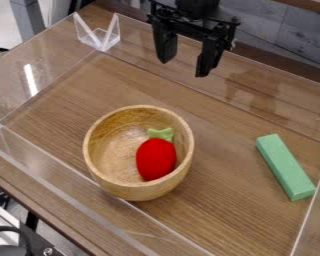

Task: Move the red fruit to the right

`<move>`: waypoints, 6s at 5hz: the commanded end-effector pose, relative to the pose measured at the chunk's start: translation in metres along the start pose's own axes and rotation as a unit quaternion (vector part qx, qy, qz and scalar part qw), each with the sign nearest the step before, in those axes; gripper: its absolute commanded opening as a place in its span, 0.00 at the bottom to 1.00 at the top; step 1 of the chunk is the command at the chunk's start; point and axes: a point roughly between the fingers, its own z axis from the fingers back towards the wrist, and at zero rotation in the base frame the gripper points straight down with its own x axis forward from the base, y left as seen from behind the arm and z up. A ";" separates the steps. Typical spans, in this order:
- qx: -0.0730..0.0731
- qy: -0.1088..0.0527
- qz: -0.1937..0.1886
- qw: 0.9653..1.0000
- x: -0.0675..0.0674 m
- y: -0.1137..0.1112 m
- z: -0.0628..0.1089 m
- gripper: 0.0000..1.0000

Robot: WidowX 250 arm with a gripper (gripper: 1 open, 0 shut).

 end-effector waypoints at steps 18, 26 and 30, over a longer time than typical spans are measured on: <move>-0.052 -0.156 -0.003 0.986 0.058 0.031 -0.003 1.00; -0.060 -0.102 -0.026 0.993 -0.015 0.031 -0.036 1.00; -0.056 -0.083 -0.028 0.995 -0.048 0.035 -0.063 1.00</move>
